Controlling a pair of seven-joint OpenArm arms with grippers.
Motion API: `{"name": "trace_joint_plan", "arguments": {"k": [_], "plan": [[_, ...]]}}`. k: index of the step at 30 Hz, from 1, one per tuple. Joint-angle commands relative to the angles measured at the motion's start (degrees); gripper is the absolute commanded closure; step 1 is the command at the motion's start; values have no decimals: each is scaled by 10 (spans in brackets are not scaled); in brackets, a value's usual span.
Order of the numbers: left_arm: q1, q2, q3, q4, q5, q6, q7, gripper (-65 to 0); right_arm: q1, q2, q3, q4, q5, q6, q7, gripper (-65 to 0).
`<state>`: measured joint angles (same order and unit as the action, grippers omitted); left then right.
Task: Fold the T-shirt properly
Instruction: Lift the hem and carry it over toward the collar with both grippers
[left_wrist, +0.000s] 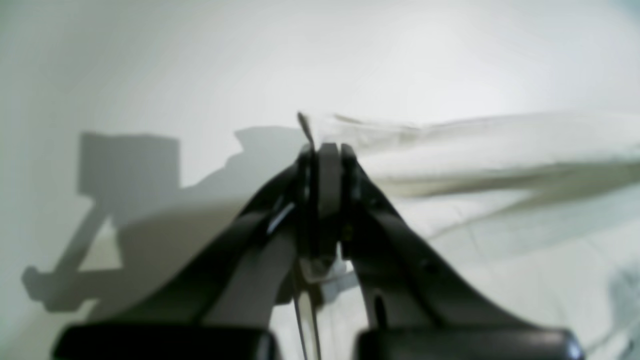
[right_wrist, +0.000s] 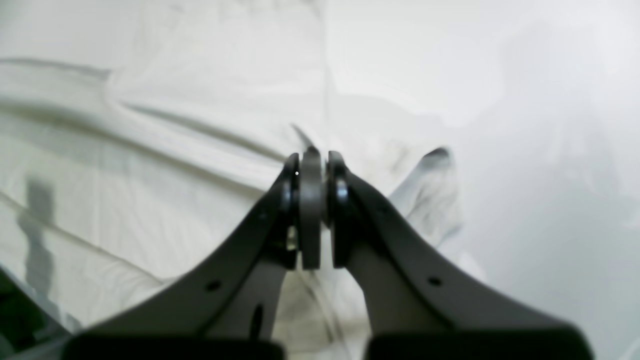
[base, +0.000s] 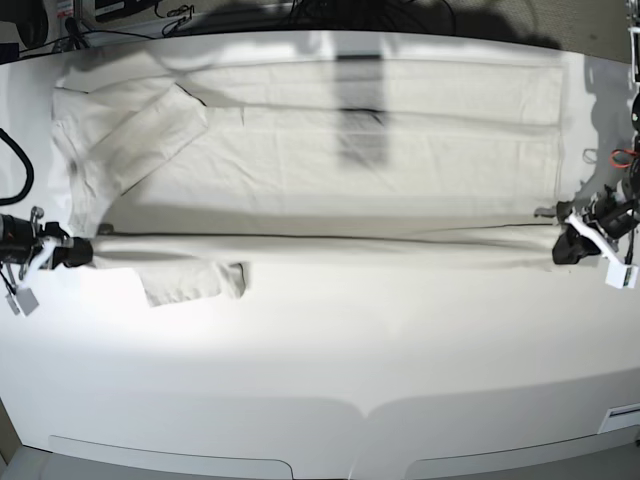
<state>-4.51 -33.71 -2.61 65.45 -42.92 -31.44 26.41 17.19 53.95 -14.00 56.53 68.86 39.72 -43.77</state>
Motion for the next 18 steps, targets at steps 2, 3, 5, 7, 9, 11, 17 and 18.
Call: {"name": "trace_joint_plan", "arguments": {"k": [2,3,5,7,9,11,17,18], "plan": [[21,-14,-38,32,-7,2,-13,0,-20,19,44,23,21,3,5,0],[38,-14,-55,44,-7,2,-13,0,-36,18,67,32,21,3,-2,0],[71,-13,-84,69,-13,-2,-8,0,-70,16,114,51,29,3,-28,0],[102,-10,-106,94,-24,-10,-5,0,-105,14,154,72,34,3,-41,0],[130,-4,-124,123,-25,-18,2,0,-142,14,187,96,34,3,-40,0],[158,2,-134,152,-26,-18,10,0,-177,14,216,118,34,3,-40,0],[223,20,-139,209,-21,-17,23,0,-267,-10,295,156,33,3,-43,0],[230,23,-139,211,-20,-17,23,0,-278,-17,307,158,33,3,-43,0]]}}
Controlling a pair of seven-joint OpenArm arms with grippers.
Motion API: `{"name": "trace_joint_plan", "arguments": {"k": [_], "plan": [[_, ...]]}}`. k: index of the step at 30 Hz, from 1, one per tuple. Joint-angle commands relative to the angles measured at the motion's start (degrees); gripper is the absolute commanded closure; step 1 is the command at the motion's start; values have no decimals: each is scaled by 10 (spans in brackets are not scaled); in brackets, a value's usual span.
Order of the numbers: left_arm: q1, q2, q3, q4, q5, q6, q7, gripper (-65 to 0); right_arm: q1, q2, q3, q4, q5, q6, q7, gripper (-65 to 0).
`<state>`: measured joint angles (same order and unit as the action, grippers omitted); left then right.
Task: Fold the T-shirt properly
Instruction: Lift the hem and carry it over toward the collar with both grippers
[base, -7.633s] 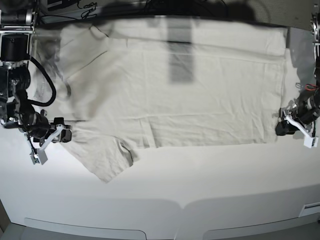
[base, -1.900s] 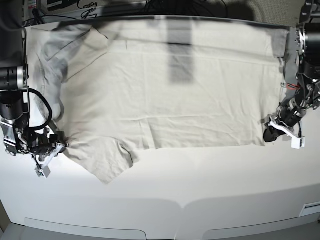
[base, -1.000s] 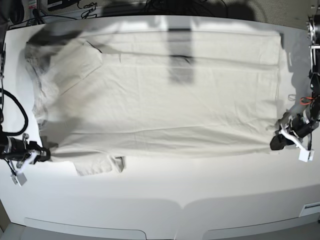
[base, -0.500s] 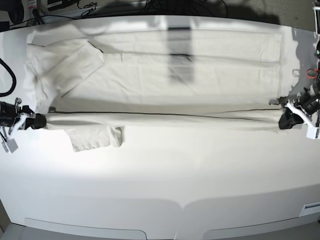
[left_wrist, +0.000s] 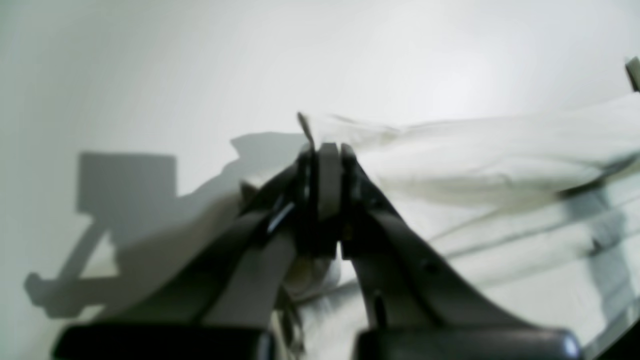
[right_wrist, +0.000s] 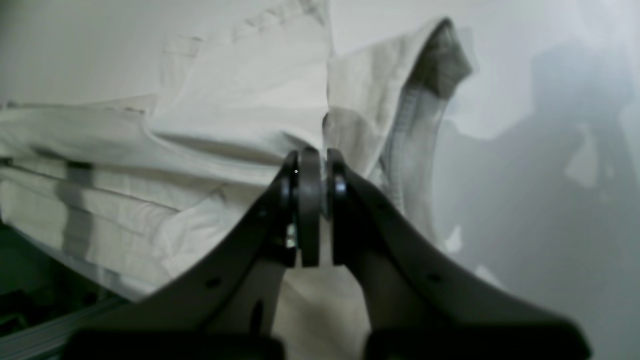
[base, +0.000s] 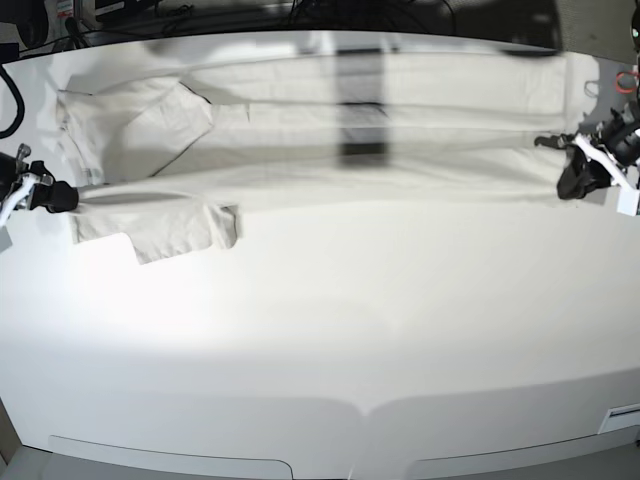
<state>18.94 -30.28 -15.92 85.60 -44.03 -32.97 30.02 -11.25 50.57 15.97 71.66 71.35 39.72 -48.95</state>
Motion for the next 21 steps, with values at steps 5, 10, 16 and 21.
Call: {"name": "trace_joint_plan", "arguments": {"k": [5,10,16,21], "plan": [[27,10,-7,11,25,-2,-14,0,-45,-17,63,10,-13,3,9,0],[44,23,-12,11,26,-2,-18,0,-76,-43,109,10,-21,3,10,0],[65,43,-70,36,7,-25,-13,0,-111,-46,155,11,-18,3,9,0],[94,49,-87,66,-10,-52,-13,0,-135,-60,167,12,-20,3,6,0]]}}
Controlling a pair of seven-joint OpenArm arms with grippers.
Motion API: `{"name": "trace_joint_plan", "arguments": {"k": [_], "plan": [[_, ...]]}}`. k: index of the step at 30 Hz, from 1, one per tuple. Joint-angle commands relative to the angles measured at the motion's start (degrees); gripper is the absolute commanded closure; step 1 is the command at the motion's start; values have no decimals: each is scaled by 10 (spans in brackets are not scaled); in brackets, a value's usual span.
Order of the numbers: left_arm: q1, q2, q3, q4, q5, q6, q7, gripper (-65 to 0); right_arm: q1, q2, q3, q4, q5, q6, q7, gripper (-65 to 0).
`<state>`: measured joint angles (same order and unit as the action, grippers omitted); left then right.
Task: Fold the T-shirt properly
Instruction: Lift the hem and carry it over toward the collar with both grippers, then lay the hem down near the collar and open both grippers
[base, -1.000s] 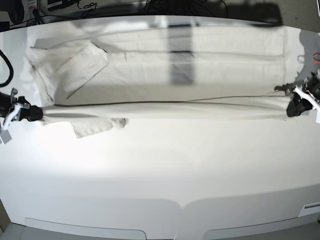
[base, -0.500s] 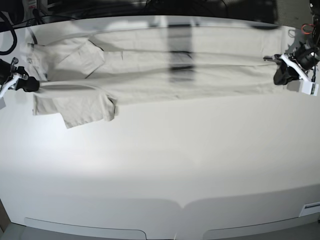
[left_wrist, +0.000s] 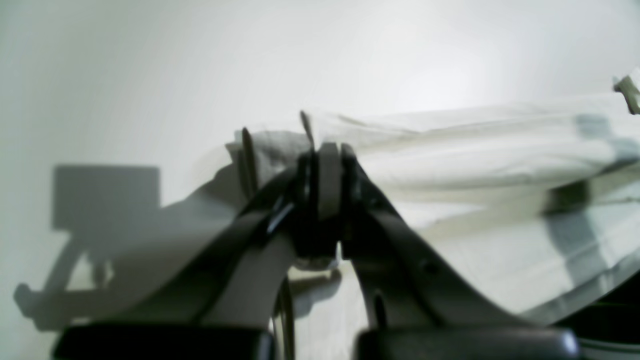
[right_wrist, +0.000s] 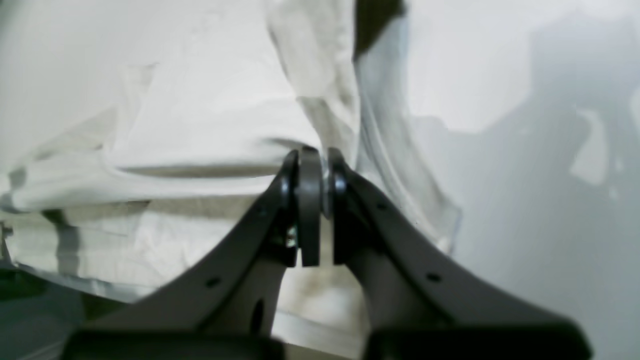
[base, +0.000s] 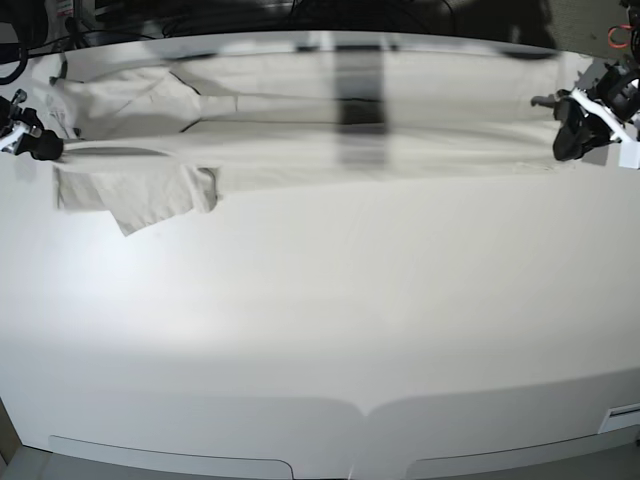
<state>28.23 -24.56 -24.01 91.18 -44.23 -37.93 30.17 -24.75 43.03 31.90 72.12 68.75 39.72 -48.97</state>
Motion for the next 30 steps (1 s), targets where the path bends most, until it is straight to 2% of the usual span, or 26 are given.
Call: {"name": "trace_joint_plan", "arguments": {"k": [1,4,7,12,13,16,18,20,23,25,28,30], "plan": [[2,-8,-6,11,-6,-2,-14,0,-3,11,7,7,4,3,5,0],[3,-9,-6,11,10,-2,-9,0,-12,-3,7,7,-2,3,3,0],[4,-8,-6,11,31,0,-5,0,-11,-15,7,7,-33,3,5,0],[3,-9,-6,11,33,2,24,0,-11,-17,7,6,-42,3,-21,0],[3,-9,-6,11,35,2,24,-60,-11,-17,7,6,-42,3,-26,0],[3,-9,-6,11,38,2,24,-258,-11,-17,7,6,-42,3,-30,-169],[3,-9,-6,11,38,2,24,-316,-10,-17,7,6,-37,3,-30,-250],[3,-9,-6,11,37,2,24,-322,-10,-16,7,6,-26,3,-29,-266],[2,-9,-6,11,36,2,14,-322,-9,-4,7,6,28,3,-28,-266],[2,-9,-6,12,15,2,-2,-322,-3,6,7,8,63,3,-25,-266],[2,-2,-6,23,-42,1,-6,-322,25,16,7,10,58,3,-25,-266],[0,14,-6,41,-40,-5,-4,-322,45,16,5,10,45,3,-22,-266]]}}
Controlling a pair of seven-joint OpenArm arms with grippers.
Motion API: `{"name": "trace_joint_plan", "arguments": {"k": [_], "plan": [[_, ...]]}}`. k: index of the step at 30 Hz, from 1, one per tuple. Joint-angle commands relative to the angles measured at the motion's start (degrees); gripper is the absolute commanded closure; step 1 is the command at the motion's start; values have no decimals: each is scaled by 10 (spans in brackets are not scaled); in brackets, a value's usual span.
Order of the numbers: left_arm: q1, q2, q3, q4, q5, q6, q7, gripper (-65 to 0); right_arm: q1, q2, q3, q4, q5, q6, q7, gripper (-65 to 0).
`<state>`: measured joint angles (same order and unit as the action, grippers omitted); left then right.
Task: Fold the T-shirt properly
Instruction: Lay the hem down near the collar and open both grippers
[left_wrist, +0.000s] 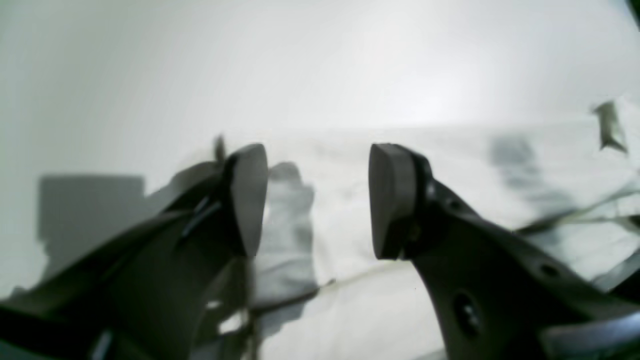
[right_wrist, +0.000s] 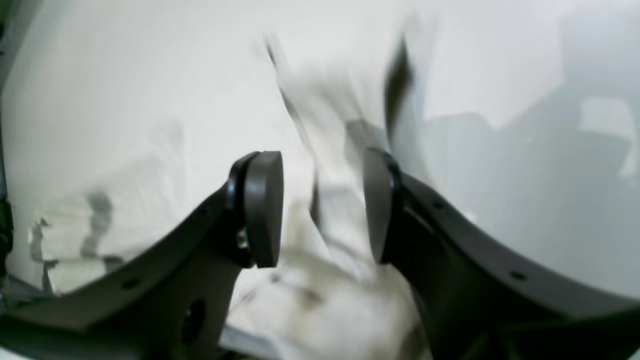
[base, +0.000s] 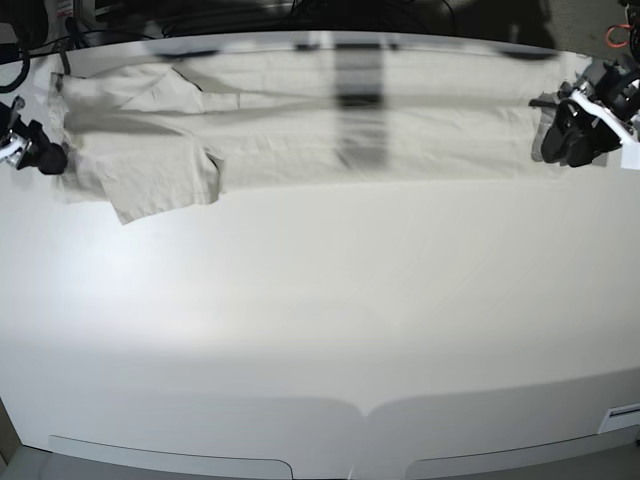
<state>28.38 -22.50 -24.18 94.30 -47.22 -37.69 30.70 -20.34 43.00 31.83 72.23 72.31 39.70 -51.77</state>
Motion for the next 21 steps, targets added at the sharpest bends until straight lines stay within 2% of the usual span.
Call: {"name": "trace_joint_plan", "arguments": {"k": [1,11,17,21], "plan": [[-1,2,-4,21,-8,-13,-7,-322,10,16,-1,9,2,3,9,-266],[-1,89,-2,76,-5,-18,-1,-322,118,16,-131,8,-83,3,31,-266],[-1,122,33,76,73,-18,1,-322,188,16,-224,-2,-136,3,68,-266],[-1,140,70,76,110,-18,-23,-322,248,16,-282,-45,-139,-12,68,-266]]}}
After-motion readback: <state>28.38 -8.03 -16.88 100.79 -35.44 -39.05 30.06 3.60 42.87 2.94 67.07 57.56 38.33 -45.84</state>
